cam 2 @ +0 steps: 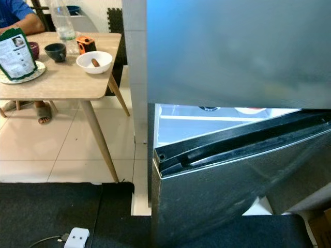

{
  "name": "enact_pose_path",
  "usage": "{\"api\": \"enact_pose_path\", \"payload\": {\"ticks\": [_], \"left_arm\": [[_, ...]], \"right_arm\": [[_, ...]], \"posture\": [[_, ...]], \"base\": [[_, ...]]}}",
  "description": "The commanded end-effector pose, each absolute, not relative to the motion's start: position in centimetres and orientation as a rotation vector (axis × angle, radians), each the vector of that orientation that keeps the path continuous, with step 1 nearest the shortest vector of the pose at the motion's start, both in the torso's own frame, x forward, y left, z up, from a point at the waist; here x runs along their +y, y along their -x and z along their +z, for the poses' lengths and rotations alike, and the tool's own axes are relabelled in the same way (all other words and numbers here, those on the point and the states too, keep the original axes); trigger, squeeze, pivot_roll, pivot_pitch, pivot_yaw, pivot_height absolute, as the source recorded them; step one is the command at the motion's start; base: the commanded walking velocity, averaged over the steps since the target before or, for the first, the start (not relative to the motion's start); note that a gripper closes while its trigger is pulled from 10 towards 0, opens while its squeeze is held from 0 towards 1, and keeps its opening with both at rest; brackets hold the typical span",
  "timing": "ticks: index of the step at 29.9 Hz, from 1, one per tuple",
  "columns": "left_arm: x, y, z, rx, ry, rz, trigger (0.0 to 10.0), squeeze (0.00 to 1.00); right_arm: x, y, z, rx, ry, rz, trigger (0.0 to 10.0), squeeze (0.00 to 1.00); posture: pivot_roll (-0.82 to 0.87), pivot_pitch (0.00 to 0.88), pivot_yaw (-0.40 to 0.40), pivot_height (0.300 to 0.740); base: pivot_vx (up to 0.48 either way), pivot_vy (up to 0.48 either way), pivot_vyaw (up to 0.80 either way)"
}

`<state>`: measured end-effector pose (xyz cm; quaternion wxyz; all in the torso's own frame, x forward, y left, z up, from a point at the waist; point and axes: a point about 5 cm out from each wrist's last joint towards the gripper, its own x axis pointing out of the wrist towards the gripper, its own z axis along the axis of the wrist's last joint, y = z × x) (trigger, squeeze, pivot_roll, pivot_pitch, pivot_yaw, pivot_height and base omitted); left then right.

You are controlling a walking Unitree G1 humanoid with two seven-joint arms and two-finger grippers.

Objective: Restocking fridge

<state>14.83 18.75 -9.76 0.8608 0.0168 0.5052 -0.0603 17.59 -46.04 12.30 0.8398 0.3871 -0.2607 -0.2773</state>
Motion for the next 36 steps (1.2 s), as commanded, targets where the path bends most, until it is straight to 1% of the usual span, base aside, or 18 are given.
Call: {"api": "enact_pose_path", "payload": {"ticks": [1,5,8,9,10,11,12,13,14,18,21,23,24,27,30,32,34,36], "left_arm": [[18.0,-13.0,-10.5,1.132,-0.001,-0.133,10.0,0.00],[18.4,-13.5,-10.4,1.116,-0.004,-0.118,10.0,0.00],[18.5,-13.5,-10.3,1.113,-0.001,-0.107,10.0,0.00],[18.6,-13.5,-10.3,1.113,0.001,-0.100,10.0,0.00],[18.6,-13.5,-10.3,1.113,0.001,-0.100,10.0,0.00],[18.7,-13.4,-10.3,1.115,0.004,-0.085,10.0,0.00],[18.7,-13.4,-10.4,1.116,0.004,-0.081,10.0,0.00],[19.0,-13.5,-10.3,1.110,0.011,-0.059,10.0,0.00],[19.0,-13.5,-10.3,1.110,0.011,-0.059,10.0,0.00],[19.8,-14.0,-10.0,1.088,0.010,-0.004,10.0,0.00],[20.2,-14.3,-9.9,1.076,0.014,0.024,10.0,0.00],[21.7,-15.4,-9.2,1.030,0.001,0.108,10.0,0.00],[21.7,-15.4,-9.2,1.030,0.001,0.108,10.0,0.00],[24.3,-17.5,-7.6,0.957,-0.113,0.151,10.0,0.00],[24.7,-17.9,-7.3,0.945,-0.134,0.150,10.0,0.00],[25.9,-18.5,-6.7,0.972,-0.293,0.047,10.0,0.00],[25.9,-18.5,-6.7,0.972,-0.293,0.047,10.0,0.00],[26.9,-18.4,-6.4,1.012,-0.474,-0.022,10.0,0.00]], "right_arm": [[-46.0,-16.7,10.7,-0.497,-0.830,-0.686,10.0,0.00],[-43.4,-13.5,3.2,-0.103,-0.864,-0.963,10.0,0.00],[-42.0,-12.2,0.9,0.015,-0.882,-1.042,10.0,0.00],[-41.1,-11.8,-0.3,0.099,-0.867,-1.053,10.0,0.00],[-41.1,-11.8,-0.3,0.099,-0.867,-1.053,10.0,0.00],[-38.8,-10.9,-2.7,0.259,-0.860,-1.047,10.0,0.00],[-38.1,-10.6,-3.3,0.299,-0.860,-1.044,10.0,0.00],[-36.1,-9.6,-5.1,0.479,-0.819,-1.041,10.0,0.00],[-36.1,-9.6,-5.1,0.479,-0.819,-1.041,10.0,0.00],[-32.8,-9.3,-7.2,0.680,-0.750,-0.935,10.0,0.00],[-32.0,-9.5,-7.6,0.735,-0.709,-0.881,10.0,0.00],[-30.7,-9.9,-8.1,0.814,-0.654,-0.800,10.0,0.00],[-30.7,-9.9,-8.1,0.814,-0.654,-0.800,10.0,0.00],[-30.2,-10.3,-8.2,0.861,-0.603,-0.764,10.0,0.00],[-30.2,-10.3,-8.2,0.867,-0.594,-0.762,10.0,0.00],[-30.3,-10.5,-8.2,0.876,-0.567,-0.754,10.0,0.00],[-30.3,-10.5,-8.2,0.876,-0.567,-0.754,10.0,0.00],[-30.3,-10.4,-8.2,0.884,-0.558,-0.754,10.0,0.00]], "posture": [[-0.10,0.103,-0.043,0.740],[-0.10,0.106,-0.044,0.740],[-0.10,0.106,-0.044,0.740],[-0.11,0.106,-0.040,0.740],[-0.11,0.106,-0.040,0.740],[-0.11,0.106,-0.040,0.740],[-0.11,0.106,-0.040,0.740],[-0.11,0.106,-0.040,0.740],[-0.11,0.106,-0.040,0.740],[-0.10,0.105,-0.036,0.740],[-0.10,0.105,-0.036,0.740],[-0.10,0.104,-0.029,0.740],[-0.10,0.104,-0.029,0.740],[-0.10,0.105,-0.027,0.740],[-0.10,0.105,-0.027,0.740],[-0.10,0.104,-0.024,0.740],[-0.10,0.104,-0.024,0.740],[-0.10,0.106,-0.018,0.740]], "base": [[0.000,0.000,0.00],[0.000,0.000,0.00],[0.000,0.000,0.00],[0.000,0.000,0.00],[0.000,0.000,0.00],[0.000,0.000,0.00],[0.000,0.000,0.00],[0.000,0.000,0.00],[0.000,0.000,0.00],[0.000,0.000,0.00],[0.000,0.000,0.00],[0.000,0.000,0.00],[0.000,0.000,0.00],[0.000,0.000,0.00],[0.000,0.000,0.00],[0.000,0.000,0.00],[0.000,0.000,0.00],[0.000,0.000,0.00]]}}
